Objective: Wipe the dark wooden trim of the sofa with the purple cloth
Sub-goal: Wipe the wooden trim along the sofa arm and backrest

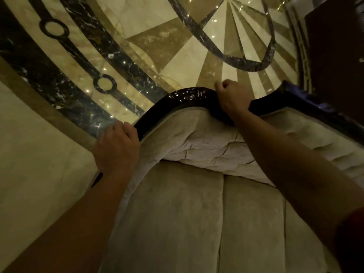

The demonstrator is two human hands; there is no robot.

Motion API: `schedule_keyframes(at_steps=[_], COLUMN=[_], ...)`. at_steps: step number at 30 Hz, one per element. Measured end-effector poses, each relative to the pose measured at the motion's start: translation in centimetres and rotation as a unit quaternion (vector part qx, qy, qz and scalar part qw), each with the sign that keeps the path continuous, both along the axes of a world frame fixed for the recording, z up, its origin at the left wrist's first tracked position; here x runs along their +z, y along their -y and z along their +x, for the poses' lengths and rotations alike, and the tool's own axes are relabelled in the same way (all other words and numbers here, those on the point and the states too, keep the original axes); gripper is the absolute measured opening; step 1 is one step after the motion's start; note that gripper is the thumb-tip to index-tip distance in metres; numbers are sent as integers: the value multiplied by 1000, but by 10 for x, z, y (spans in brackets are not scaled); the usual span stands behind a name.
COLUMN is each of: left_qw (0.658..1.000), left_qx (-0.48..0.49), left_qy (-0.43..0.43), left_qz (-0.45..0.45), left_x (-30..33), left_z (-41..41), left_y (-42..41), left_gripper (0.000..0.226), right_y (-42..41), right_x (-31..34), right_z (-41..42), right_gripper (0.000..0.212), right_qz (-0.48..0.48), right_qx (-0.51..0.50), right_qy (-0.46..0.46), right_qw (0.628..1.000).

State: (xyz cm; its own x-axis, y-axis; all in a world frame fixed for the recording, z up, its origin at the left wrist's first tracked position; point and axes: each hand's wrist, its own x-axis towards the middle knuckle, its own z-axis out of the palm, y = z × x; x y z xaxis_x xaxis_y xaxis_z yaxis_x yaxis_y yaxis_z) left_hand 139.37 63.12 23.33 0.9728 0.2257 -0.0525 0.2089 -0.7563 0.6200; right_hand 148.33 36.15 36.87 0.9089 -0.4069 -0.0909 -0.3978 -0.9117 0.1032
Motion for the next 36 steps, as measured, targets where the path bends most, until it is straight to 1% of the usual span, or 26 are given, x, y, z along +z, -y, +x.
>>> schedule_keyframes(at_steps=[1,2,3,5,7,9,11,12,14,15,17,19,20,22,23,24,25,26,27,29,30,31,32,33,35,36], left_qw=[1000,1000,1000,1000,1000,993,963,942,914,902,905,896,880,815,796,783,794,806,807,830,833,852,875,883,922,922], left_qx=[-5,-9,-6,-11,-16,13,81,89,118,118,159,212,254,336,359,375,367,362,365,368,388,383,365,371,294,281], left_qy=[-2,-6,1,-3,-7,-26,-95,-145,-243,-271,-285,-288,-286,-314,-323,-331,-317,-296,-286,-229,-209,-171,-151,-149,-127,-153], left_qz=[8,11,15,9,-8,-112,-240,-289,-303,-314,-274,-264,-282,-353,-364,-370,-367,-364,-365,-351,-335,-313,-281,-247,-219,-219], left_x=[-2,-5,-6,-8,-6,-2,-10,-15,-30,-37,-40,-41,-35,-27,-16,-19,-7,3,1,26,22,42,58,54,93,99], left_z=[1,2,1,0,1,10,-3,-5,-64,-84,-173,-238,-274,-312,-332,-339,-348,-354,-352,-356,-350,-349,-347,-345,-360,-364], left_y=[0,-2,-3,-4,-6,-6,-35,-41,-101,-111,-171,-193,-203,-199,-198,-194,-190,-188,-187,-182,-187,-178,-172,-184,-139,-134], left_gripper=[48,48,47,49,54,53,49,51,55,57,54,46,47,56,60,62,62,63,64,65,64,64,64,64,66,71], right_y=[-12,-24,-39,-72,-110,-137,-164,-166,-214,-222,-271,-287,-299,-310,-317,-323,-327,-333,-340,-347,-353,-340,-325,-323,-247,-222], right_x=[-7,-13,-14,-25,-41,-51,-65,-69,-100,-107,-129,-138,-141,-140,-137,-145,-142,-140,-144,-131,-133,-122,-110,-117,-99,-97], right_z=[16,29,35,33,16,1,-25,-33,-79,-93,-149,-185,-206,-241,-265,-279,-304,-329,-342,-389,-404,-426,-446,-458,-504,-518], right_gripper=[44,45,44,38,30,25,26,27,27,25,21,18,17,17,18,20,22,25,27,26,24,20,18,17,19,21], right_qz=[93,154,186,194,166,124,99,73,96,110,229,276,299,328,353,366,381,385,394,442,463,477,496,527,577,585], right_qx=[-45,-57,-36,48,133,189,254,278,349,358,363,356,361,369,370,384,398,410,428,434,436,419,373,304,154,96], right_qy=[38,64,76,93,139,202,211,187,143,124,115,106,119,103,111,94,77,84,57,27,-18,-47,-68,-122,-129,-129], right_qw=[994,984,979,975,967,953,939,940,921,919,896,887,875,864,852,842,831,823,812,785,772,771,782,784,791,795])
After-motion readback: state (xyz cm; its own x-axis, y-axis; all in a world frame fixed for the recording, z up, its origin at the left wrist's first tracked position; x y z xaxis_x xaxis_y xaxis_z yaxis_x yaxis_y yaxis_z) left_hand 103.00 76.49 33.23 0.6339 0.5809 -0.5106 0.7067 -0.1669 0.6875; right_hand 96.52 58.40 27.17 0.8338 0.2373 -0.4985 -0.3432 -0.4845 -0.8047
